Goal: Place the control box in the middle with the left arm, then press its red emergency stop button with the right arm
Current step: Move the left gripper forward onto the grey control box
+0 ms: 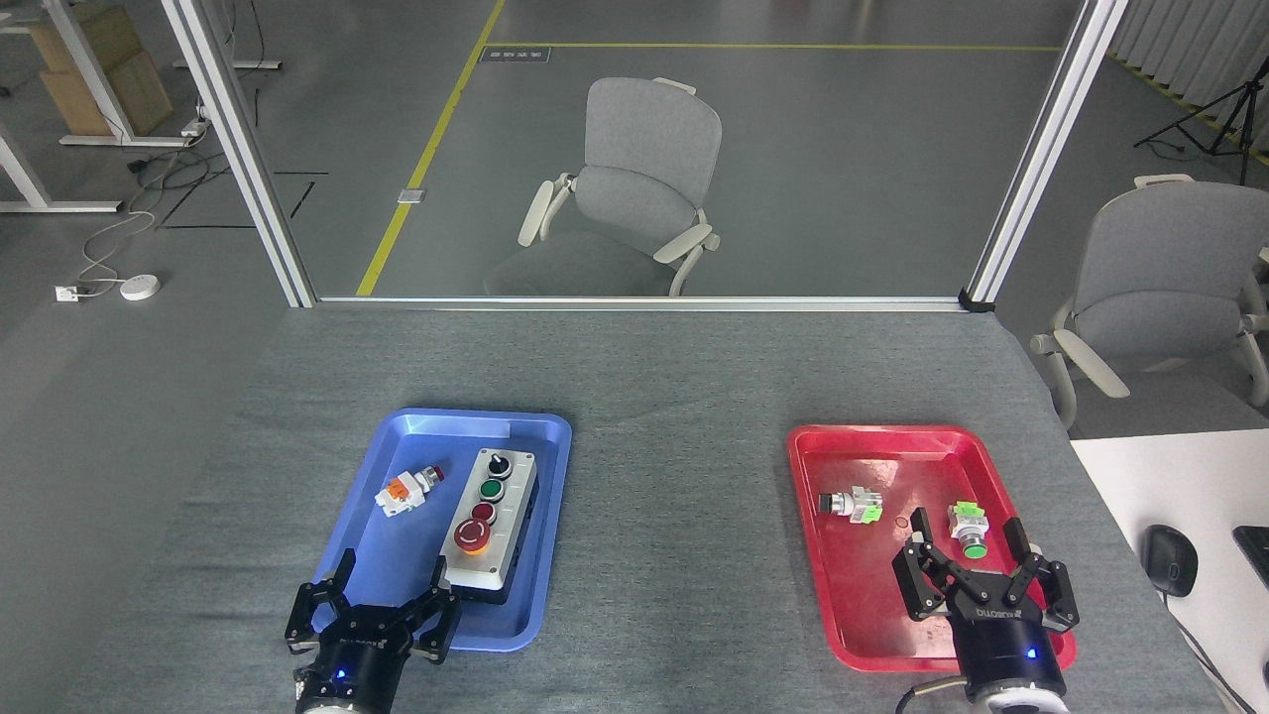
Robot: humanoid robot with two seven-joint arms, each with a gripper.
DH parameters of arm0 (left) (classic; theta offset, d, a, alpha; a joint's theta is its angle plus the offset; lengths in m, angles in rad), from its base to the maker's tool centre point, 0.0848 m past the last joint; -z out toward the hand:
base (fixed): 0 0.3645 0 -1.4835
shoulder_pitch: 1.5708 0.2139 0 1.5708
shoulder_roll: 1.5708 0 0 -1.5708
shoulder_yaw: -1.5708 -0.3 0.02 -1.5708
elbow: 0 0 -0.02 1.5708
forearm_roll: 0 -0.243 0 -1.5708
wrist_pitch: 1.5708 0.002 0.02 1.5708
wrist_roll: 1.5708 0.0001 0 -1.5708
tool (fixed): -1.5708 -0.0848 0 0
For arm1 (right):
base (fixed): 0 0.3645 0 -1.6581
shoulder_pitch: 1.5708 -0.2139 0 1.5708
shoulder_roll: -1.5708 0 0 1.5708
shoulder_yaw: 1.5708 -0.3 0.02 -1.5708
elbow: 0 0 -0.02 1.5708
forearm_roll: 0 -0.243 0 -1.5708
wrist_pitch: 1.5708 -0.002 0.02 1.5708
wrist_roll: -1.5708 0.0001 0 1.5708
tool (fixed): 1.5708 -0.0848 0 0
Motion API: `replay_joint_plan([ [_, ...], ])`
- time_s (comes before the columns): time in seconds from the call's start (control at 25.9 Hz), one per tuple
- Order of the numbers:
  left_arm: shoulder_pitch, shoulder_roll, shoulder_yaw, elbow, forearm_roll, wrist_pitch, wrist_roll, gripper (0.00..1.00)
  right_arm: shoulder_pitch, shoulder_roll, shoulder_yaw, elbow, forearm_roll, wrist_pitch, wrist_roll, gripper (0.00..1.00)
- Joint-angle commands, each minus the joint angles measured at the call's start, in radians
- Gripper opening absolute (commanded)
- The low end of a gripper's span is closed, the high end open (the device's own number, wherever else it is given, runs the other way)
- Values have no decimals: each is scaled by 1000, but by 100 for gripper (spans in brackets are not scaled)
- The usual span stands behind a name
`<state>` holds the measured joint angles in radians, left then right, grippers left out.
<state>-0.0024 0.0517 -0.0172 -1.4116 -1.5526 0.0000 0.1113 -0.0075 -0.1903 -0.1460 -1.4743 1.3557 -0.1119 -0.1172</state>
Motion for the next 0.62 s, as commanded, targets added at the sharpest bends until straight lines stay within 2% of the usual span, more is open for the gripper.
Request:
replay_joint_plan([
  [0.0, 45, -12, -26, -58, -3, 0, -1, 98, 1, 0, 0, 0, 0, 0, -1, 99],
  [0.19, 39, -76, -69, -47, -38, 12, -5, 98, 1, 0, 2, 5, 0, -3, -4, 99],
  [0.39, 13, -165, -67, 14, -142, 14, -15, 98, 3, 0, 2, 6, 0, -2, -4, 99],
  [0.58, -47, -168, -67, 92, -152, 63, -41, 98, 3, 0, 2, 20, 3, -2, -9, 99],
])
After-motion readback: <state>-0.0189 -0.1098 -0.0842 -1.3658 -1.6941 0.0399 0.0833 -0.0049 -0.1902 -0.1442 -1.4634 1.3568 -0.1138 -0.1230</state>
